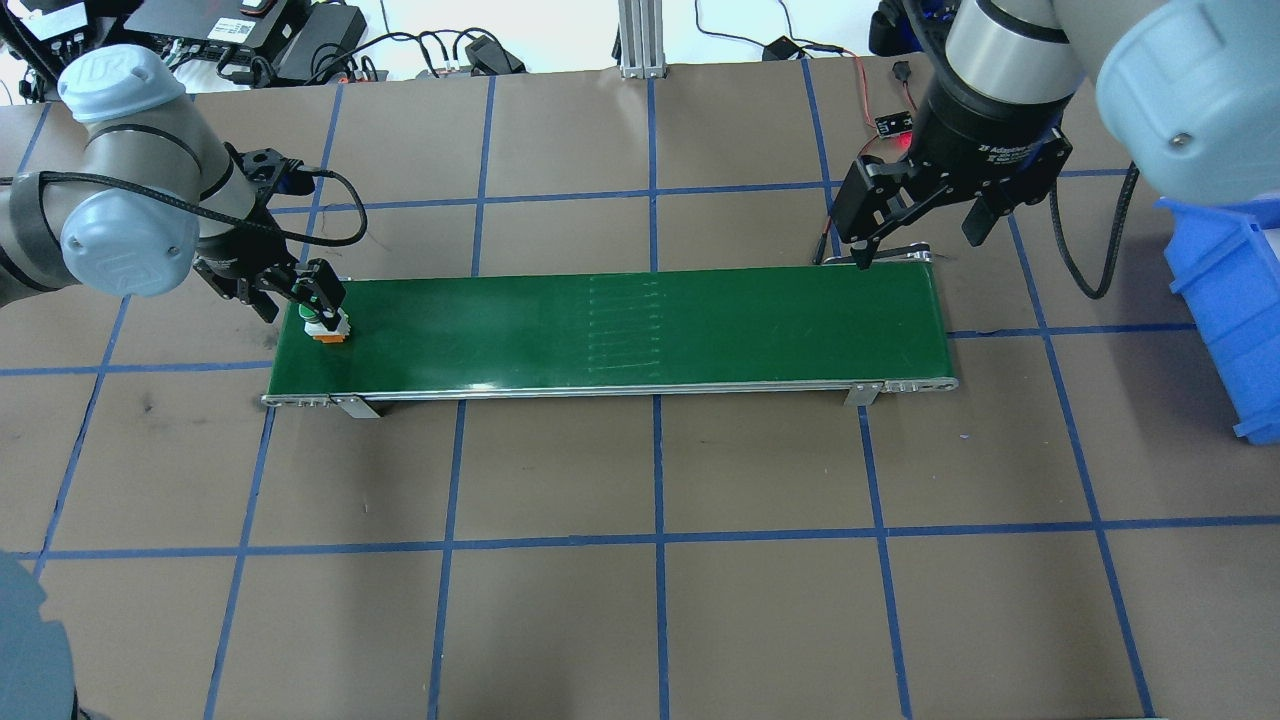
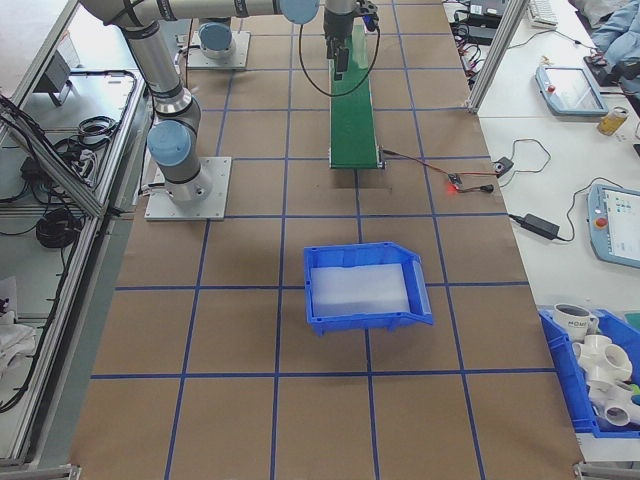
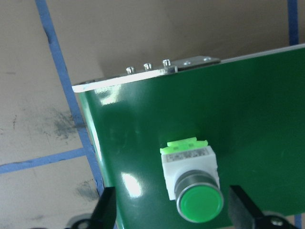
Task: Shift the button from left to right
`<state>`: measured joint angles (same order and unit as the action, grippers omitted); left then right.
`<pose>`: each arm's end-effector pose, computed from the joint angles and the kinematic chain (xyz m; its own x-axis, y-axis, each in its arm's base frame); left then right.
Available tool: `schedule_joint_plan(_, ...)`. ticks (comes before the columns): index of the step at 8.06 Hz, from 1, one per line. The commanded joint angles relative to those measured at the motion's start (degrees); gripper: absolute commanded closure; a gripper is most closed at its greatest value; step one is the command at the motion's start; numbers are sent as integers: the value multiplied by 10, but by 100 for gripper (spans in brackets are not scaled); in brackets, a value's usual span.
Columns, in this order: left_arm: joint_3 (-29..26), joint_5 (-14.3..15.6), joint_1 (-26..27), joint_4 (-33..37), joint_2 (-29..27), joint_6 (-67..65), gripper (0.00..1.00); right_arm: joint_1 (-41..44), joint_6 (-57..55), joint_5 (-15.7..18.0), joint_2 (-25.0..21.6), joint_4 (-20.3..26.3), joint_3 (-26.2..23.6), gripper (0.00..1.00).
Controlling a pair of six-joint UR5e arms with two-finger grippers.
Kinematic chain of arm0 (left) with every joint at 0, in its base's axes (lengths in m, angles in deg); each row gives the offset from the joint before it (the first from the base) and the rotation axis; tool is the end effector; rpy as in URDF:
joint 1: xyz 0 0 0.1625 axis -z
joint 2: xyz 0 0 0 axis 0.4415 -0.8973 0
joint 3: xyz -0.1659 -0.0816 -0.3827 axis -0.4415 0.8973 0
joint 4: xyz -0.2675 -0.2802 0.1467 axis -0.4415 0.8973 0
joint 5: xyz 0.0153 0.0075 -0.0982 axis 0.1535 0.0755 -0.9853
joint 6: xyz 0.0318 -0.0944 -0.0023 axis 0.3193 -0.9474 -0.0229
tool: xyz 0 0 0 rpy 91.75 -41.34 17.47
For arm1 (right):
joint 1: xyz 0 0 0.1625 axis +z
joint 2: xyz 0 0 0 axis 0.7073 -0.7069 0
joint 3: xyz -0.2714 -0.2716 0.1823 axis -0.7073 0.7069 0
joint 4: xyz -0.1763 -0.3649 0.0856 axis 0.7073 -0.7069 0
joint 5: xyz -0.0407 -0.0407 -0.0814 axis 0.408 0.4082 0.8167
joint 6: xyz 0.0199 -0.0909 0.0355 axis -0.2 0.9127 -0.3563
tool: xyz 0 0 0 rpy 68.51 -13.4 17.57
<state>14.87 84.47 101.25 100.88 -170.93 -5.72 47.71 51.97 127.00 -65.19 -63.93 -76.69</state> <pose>0.0184 -0.5710 0.2761 -0.9815 0.1906 0.0183 0.1913 0.9738 0.1232 0.1581 -0.4763 0.4916 -0.9806 -0.1944 -0.0255 -0.1953 0.9800 0.0373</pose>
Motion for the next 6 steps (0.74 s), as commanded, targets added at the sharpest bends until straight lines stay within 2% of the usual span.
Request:
schedule_joint_plan(1,-6,-7,11,67,63,-43,0,0,15,2,0,2,0,0)
schedule_joint_plan(3,-8,-6,43,156,141,-130,0,0,21,-5,1,-4,0,0)
schedule_joint_plan(4,-16,-7,54,165,163,-131,0,0,32,-5,8,-22,0,0)
schedule_joint_plan(6,-47,-9,76,166,180,-140,0,0,33,-5,27,-26,0,0)
